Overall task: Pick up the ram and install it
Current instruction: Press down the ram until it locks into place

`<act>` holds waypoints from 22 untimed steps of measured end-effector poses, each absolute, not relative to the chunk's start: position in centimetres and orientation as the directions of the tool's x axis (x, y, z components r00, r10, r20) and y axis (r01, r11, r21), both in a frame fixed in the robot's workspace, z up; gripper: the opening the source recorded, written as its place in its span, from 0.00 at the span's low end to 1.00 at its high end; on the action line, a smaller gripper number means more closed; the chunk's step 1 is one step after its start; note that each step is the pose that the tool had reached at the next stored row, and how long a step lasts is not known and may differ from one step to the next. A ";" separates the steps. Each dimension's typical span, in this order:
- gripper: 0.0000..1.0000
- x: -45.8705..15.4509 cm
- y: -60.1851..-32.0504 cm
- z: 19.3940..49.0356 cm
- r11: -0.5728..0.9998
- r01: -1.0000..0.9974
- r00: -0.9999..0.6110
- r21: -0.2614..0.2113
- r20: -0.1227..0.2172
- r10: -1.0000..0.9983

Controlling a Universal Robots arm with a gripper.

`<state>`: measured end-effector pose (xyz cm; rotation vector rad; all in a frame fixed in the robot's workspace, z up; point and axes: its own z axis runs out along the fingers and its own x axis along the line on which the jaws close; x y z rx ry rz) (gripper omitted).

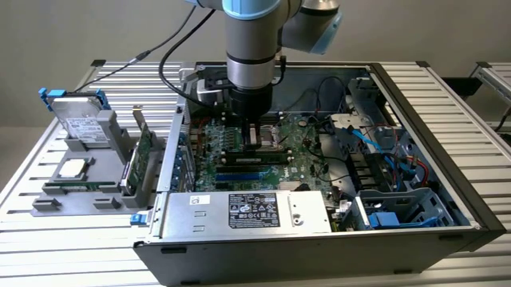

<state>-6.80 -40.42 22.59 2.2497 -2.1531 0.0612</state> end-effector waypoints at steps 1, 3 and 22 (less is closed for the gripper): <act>0.10 -6.8 -40.4 22.5 -0.044 -0.999 0.044 -0.008 0.048 -0.998; 0.10 -6.8 -40.4 22.5 -0.044 -0.999 0.044 -0.008 0.048 -0.998; 0.10 -4.8 -40.4 24.7 -0.044 -0.999 0.044 0.003 0.047 -0.998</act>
